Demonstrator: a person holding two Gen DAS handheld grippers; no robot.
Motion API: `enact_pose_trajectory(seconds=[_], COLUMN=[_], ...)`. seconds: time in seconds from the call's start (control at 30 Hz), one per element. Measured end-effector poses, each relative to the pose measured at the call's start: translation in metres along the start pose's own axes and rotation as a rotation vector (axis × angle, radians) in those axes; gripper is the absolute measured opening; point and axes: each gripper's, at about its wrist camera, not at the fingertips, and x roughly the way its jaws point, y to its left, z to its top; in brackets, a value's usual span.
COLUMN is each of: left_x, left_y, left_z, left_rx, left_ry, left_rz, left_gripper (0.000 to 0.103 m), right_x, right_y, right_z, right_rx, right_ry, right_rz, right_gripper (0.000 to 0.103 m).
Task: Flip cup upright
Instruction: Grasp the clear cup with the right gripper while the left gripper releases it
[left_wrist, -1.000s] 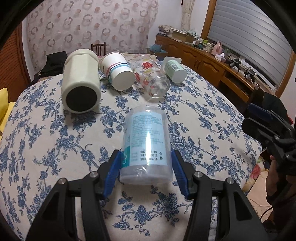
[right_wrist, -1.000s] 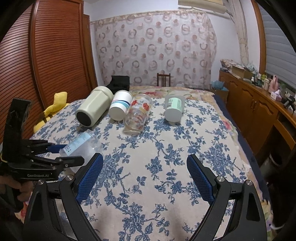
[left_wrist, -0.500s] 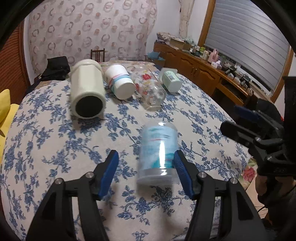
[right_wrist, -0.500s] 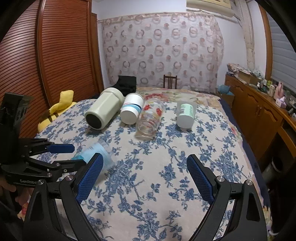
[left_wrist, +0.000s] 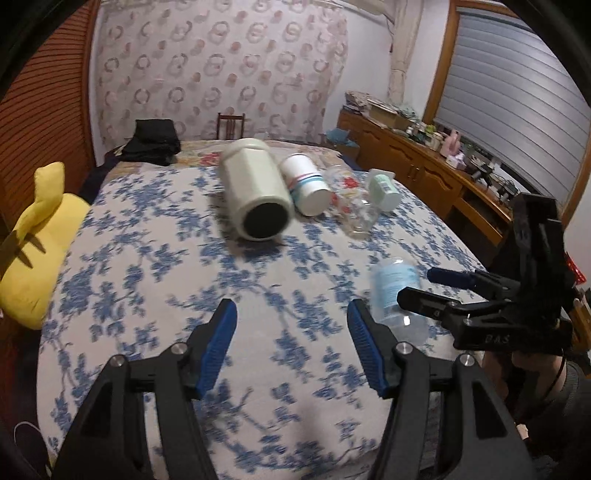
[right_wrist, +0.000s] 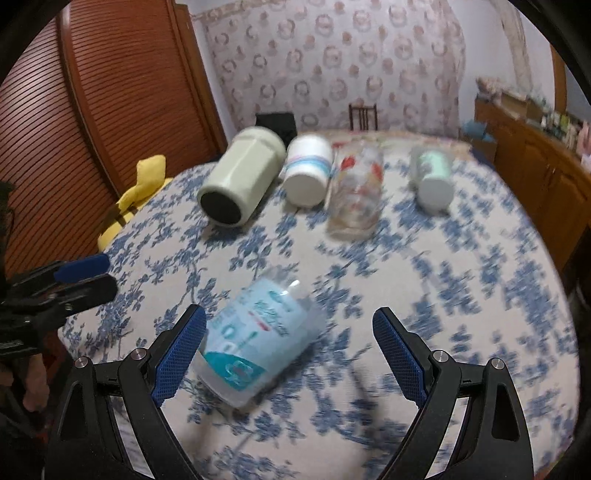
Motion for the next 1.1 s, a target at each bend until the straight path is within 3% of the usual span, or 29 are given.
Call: enact_pose_trajectory(seconds=[0.27,0.73,0.9,1.1], left_x=[-0.004,-0.001,-0.001,-0.001], left_y=[0.012,0.01,0.01,0.01], left_z=[-0.007,-0.013,-0.013,-0.013], left_rx=[-0.017,-0.01,-0.009,-0.009], left_ry=[-0.006,0.012,0.011,0.01], left_rz=[0.003,-0.006,-0.006,-0.006], left_gripper=[0.061,0.061,0.061,0.061], right_x=[0.017,0.026,0.042,0.052], right_y=[-0.006,-0.011,-0.019,-0.019], right_z=[0.002,0.017,0.027,0.035], right_rx=[0.063,-0.056,0.002,0.059], right_ry=[0.097,0.241,0.314,0.379], right_rz=[0.028,-0.051,-0.006,0.046], right_gripper=[0.093,0.093,0.093,0.083])
